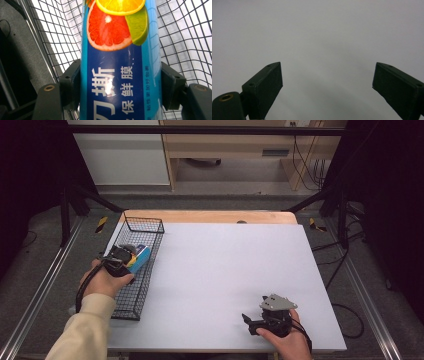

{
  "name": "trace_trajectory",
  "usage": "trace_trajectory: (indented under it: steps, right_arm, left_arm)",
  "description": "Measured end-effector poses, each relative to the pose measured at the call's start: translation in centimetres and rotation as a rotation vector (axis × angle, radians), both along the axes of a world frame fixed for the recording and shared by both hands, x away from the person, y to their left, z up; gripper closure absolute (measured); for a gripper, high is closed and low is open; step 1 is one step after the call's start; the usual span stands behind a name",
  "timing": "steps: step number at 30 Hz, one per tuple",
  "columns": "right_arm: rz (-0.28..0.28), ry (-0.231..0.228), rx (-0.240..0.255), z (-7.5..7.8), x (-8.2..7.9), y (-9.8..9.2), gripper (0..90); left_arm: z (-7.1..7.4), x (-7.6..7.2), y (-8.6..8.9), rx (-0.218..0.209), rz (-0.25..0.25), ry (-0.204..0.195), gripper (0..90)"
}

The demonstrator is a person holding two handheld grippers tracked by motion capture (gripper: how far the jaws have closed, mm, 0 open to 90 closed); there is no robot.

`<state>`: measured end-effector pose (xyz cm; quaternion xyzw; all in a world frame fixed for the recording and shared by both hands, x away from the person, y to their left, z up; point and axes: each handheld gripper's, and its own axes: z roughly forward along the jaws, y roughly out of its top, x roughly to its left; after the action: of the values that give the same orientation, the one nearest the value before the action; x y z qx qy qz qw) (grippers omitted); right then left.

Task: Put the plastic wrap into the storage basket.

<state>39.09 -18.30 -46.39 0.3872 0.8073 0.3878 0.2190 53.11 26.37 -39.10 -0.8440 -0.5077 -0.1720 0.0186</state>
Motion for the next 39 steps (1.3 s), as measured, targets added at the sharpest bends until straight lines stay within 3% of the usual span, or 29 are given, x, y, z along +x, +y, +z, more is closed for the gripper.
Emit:
trace_trajectory:
  steps: [14,20,26,39]
  right_arm:
    - [0.003,0.003,-0.002,-0.02,-0.01,0.08,9.6]
    - [0.004,0.003,-0.003,-0.04,0.02,0.06,9.6]
    - [0.007,0.000,-0.002,-0.05,0.00,0.09,9.6]
    - [0.009,0.003,-0.007,-0.03,-0.09,0.17,9.5]
  left_arm:
    - [-0.48,0.60,-0.39,0.009,0.000,0.060,31.9]
    - [-0.53,0.64,-0.27,0.010,-0.002,0.047,31.9]
    - [-0.54,0.66,-0.34,0.004,0.003,0.060,31.8]
    - [-0.67,0.66,-0.51,0.033,-0.015,0.052,31.3]
